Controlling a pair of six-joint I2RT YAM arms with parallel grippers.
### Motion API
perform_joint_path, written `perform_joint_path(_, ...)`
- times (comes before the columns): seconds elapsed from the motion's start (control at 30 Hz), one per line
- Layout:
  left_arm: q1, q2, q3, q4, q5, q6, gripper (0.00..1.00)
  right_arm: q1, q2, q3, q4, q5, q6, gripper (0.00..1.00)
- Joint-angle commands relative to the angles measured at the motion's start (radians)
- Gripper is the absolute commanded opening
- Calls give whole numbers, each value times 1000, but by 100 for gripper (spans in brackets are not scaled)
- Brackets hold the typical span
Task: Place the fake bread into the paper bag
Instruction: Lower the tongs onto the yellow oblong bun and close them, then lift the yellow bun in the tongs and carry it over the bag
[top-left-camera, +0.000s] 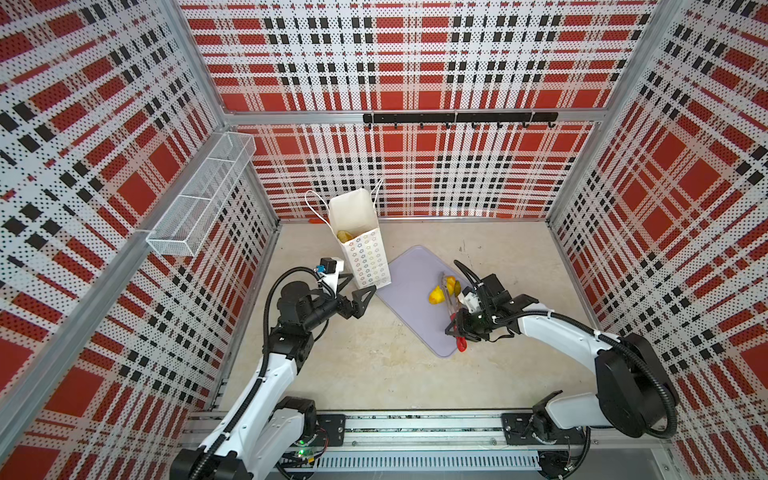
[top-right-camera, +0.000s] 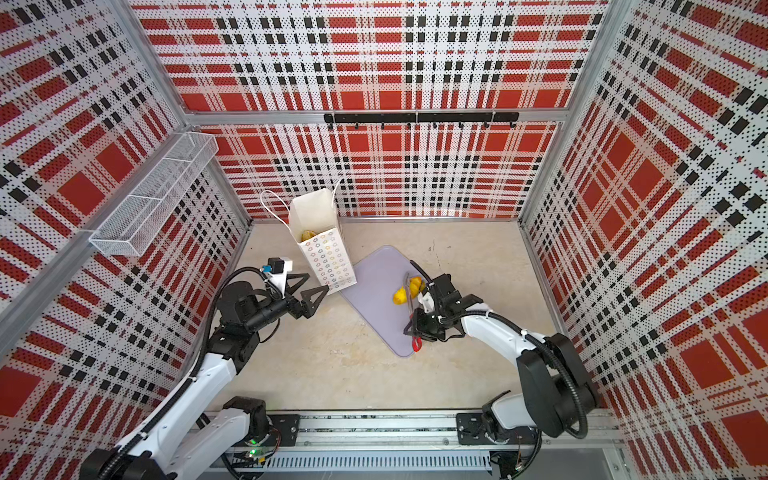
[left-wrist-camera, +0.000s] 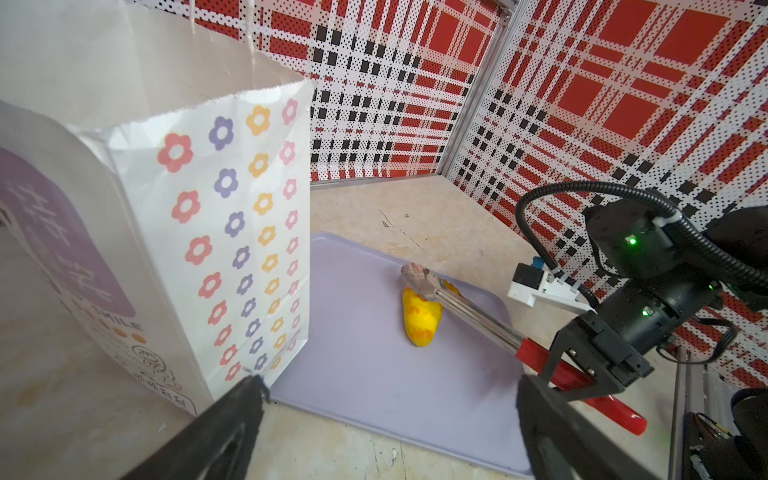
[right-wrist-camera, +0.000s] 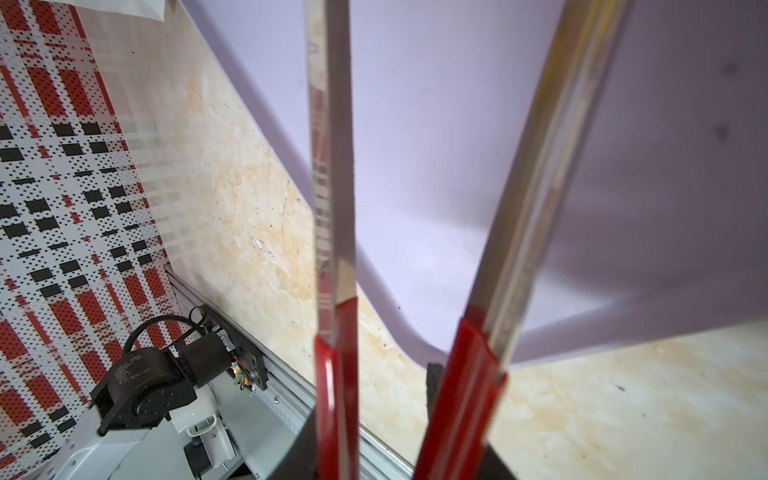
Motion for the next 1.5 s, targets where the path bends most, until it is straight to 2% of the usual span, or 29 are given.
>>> perform_joint_path(0.0,7,-8,6,5,13,12,97,11,11,53,-36,11,-62,33)
perform_joint_path(0.23,11,-13,6,4,15,12,97,10,0,91,-93,42,-92,19)
perform_joint_path(0.57,11,-23,5,5,13,12,97,11,-61,186,-171,82,-119,12)
perform_joint_path(0.93,9,-25,5,4,7,12,97,12,-265,315,-285,186,-144,13)
perform_joint_path(1.1,9,-27,5,4,6,12,97,11,-335,364,-292,212,-226,15)
perform_joint_path(1.3,9,-28,2,5,4,13,97,10,-375,436,-249,184,-356,15)
perform_joint_path(1.47,9,-30,3,5,0,15,97,12,-336,526,-230,119,-452,15)
